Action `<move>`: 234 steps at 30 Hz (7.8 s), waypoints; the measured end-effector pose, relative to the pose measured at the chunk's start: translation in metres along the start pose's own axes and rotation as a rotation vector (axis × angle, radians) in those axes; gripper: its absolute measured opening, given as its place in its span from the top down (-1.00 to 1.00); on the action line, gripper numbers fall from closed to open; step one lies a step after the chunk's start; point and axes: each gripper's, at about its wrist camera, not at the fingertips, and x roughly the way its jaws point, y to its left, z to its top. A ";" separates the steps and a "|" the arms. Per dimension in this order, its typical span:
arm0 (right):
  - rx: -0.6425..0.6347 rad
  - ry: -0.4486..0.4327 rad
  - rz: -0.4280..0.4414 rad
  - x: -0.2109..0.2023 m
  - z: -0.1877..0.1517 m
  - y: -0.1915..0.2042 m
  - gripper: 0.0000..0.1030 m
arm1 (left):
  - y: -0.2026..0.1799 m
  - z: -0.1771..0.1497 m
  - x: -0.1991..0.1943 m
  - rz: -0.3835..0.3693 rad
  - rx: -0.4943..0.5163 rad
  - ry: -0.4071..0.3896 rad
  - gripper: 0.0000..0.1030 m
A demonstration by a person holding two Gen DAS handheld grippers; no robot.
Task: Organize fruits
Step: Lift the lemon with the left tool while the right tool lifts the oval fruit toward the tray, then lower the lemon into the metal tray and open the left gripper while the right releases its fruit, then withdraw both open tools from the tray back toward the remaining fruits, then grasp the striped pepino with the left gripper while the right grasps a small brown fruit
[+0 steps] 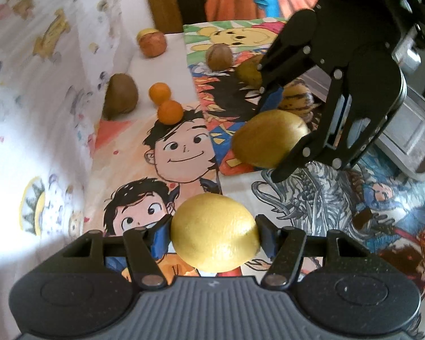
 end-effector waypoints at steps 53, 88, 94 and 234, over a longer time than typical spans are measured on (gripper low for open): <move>0.980 -0.451 -0.497 -0.163 -0.204 -0.041 -0.10 | -0.080 0.135 0.016 0.022 -0.579 -0.170 -0.28; 0.555 -0.244 -0.659 -0.119 -0.226 -0.083 -0.10 | -0.127 0.199 0.123 -0.034 -0.527 -0.041 -0.29; 0.535 -0.233 -0.657 -0.121 -0.225 -0.070 -0.10 | -0.125 0.197 0.118 -0.042 -0.554 -0.048 -0.29; 0.195 -0.061 -0.433 -0.049 -0.097 0.034 0.28 | -0.036 0.110 0.083 -0.214 -0.575 -0.015 -0.26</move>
